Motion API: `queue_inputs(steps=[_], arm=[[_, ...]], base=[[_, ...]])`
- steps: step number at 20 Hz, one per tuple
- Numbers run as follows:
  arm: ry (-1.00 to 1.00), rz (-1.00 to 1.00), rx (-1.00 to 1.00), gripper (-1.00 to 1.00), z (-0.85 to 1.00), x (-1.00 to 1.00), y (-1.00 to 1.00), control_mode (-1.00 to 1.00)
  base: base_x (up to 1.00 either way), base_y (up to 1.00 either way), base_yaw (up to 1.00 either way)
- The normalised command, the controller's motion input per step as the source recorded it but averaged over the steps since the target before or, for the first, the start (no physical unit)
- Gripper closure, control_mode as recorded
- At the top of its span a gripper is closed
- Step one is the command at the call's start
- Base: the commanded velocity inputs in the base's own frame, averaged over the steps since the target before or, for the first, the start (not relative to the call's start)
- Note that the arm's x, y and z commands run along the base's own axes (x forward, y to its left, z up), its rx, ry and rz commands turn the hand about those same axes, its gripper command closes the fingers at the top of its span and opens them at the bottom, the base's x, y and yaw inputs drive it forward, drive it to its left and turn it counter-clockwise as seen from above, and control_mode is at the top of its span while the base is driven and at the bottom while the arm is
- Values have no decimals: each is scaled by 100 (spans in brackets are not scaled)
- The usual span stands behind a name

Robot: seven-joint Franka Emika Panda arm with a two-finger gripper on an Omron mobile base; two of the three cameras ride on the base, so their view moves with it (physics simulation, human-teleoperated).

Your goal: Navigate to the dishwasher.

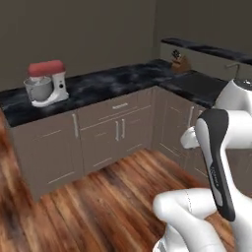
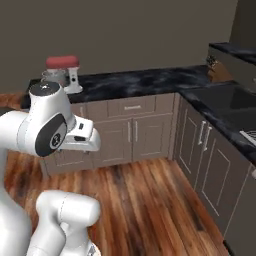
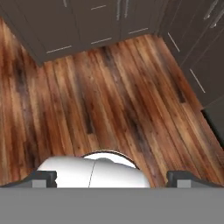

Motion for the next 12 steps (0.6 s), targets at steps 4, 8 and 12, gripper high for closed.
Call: queue_inputs(steps=[4, 8, 12], arm=[[0, 0, 0, -100, 0, 0, 0, 100], [0, 0, 0, -100, 0, 0, 0, 100], [0, 0, 0, -100, 0, 0, 0, 100]], base=[[0, 16, -97], [3, 20, -95], [44, 5, -77]])
